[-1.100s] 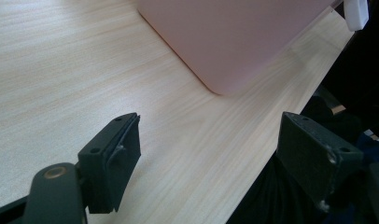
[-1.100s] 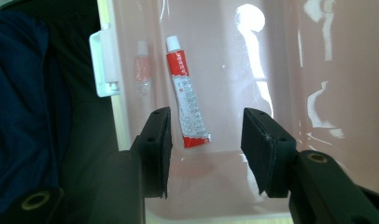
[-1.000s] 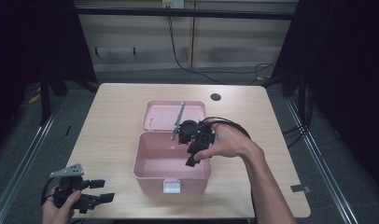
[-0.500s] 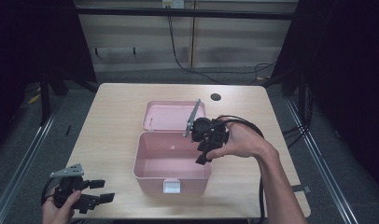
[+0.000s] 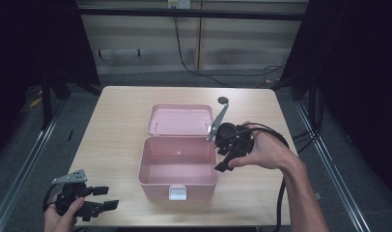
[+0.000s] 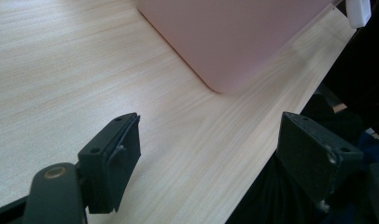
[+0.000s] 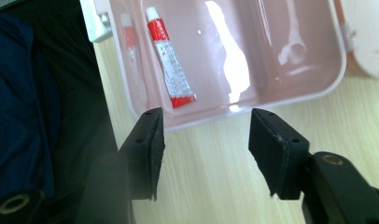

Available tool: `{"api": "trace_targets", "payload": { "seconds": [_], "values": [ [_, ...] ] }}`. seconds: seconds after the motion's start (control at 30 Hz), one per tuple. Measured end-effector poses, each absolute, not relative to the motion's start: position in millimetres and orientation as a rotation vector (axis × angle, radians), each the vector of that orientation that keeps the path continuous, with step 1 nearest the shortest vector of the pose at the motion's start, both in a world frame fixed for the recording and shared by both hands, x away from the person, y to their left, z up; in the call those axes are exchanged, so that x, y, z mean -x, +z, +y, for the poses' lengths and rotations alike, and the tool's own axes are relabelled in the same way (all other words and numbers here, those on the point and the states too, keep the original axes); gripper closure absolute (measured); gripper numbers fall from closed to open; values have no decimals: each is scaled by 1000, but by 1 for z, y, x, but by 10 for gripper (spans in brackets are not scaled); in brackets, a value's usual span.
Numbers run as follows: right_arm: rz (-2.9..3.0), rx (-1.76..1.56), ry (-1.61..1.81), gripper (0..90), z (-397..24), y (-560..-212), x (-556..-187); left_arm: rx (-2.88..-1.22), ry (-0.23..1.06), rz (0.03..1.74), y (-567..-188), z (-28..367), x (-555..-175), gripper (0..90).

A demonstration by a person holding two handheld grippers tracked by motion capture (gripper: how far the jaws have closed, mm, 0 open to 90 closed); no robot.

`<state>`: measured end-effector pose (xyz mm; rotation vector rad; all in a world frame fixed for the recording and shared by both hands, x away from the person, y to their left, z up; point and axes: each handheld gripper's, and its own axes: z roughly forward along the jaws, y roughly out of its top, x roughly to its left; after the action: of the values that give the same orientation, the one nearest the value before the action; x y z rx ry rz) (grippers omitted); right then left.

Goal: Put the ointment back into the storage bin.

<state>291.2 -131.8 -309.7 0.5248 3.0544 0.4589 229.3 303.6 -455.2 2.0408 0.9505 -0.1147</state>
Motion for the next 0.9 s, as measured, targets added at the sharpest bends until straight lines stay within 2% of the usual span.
{"api": "trace_targets", "payload": {
  "seconds": [0.3, 0.9],
  "values": [
    [3030, -623, 506, 418, -153, -321, -283, -2037, -116, 952, -455, 303, -229, 215],
    [3018, -749, 542, 386, -178, -375, -271, -2042, -111, 950, -455, 303, -229, 215]
  ]
}}
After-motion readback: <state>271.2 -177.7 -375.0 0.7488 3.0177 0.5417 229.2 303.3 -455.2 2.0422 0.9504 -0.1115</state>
